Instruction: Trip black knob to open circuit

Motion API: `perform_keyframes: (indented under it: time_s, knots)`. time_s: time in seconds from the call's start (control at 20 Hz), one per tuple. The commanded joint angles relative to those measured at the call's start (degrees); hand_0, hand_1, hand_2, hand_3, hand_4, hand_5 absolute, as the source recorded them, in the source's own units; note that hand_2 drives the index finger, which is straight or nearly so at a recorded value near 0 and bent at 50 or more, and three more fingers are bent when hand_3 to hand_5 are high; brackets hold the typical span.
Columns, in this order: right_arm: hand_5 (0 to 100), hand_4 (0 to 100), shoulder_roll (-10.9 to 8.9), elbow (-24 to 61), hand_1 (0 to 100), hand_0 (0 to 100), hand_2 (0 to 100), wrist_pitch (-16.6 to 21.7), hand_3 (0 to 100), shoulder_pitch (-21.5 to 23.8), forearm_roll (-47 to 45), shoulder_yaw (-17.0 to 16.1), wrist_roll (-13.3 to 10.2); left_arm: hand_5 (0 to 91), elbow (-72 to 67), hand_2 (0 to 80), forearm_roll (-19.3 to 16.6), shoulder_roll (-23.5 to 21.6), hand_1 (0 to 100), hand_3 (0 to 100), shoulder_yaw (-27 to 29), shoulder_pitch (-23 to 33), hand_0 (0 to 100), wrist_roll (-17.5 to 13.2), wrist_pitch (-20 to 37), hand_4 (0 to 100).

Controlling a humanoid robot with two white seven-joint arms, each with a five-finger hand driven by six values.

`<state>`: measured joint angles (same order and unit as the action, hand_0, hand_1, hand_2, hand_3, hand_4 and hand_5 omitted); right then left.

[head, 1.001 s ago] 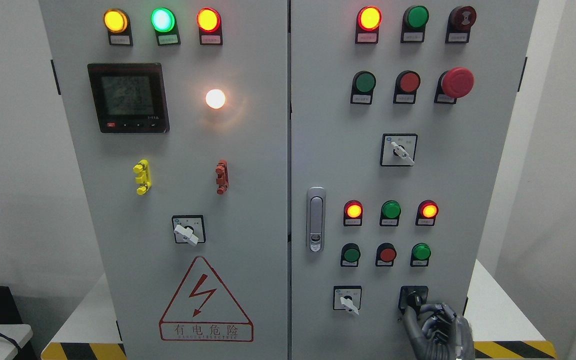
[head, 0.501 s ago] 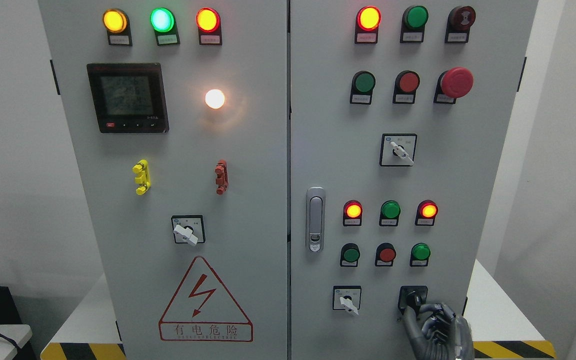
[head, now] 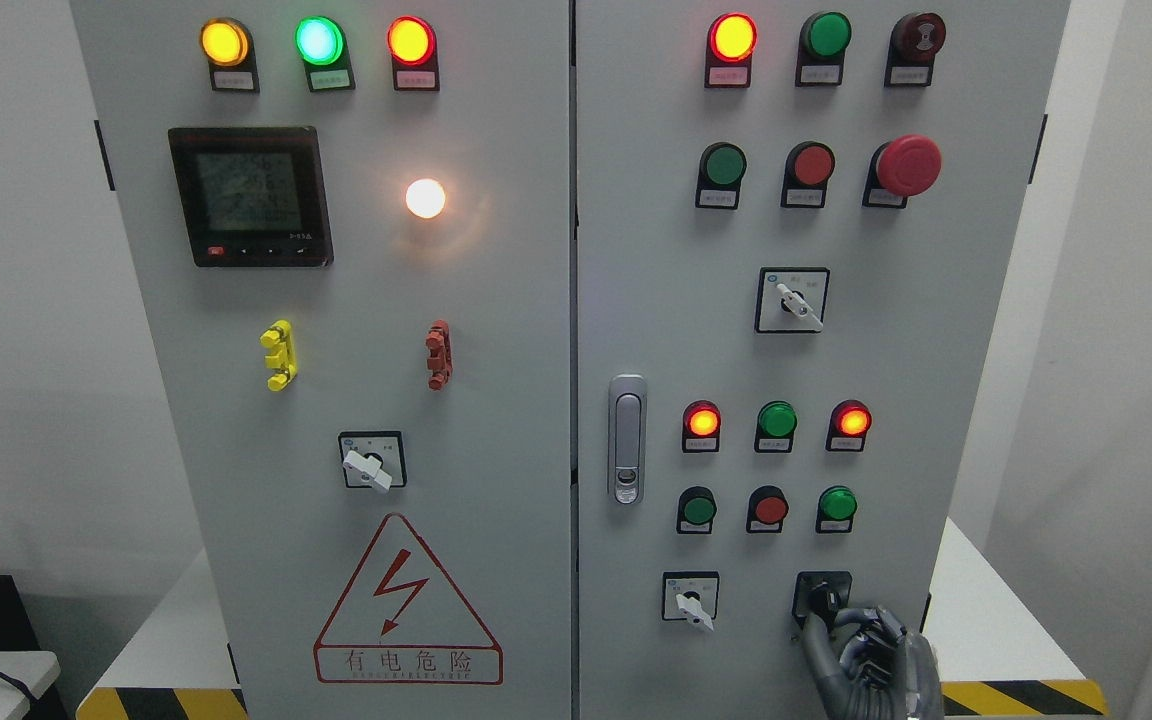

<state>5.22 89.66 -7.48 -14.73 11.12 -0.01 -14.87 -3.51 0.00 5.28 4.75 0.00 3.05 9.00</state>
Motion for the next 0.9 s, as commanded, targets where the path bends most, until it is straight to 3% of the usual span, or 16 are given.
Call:
perform_keyframes:
  time_s: [0.0, 0.85]
  knots:
    - [98, 96, 0.05, 0.16, 74, 50, 62, -1.05, 95, 0.05, -2.24, -0.26, 0.1, 0.0, 0.0, 0.0, -1.85, -0.01, 39, 0, 0.0, -0.44, 12, 0.03, -0.03, 0]
    - [98, 96, 0.05, 0.16, 74, 50, 62, -1.22, 95, -0.39, -5.49, 0.01, 0.1, 0.0, 0.0, 0.0, -1.93, -0.01, 39, 0, 0.0, -0.44, 12, 0.03, -0.03, 0]
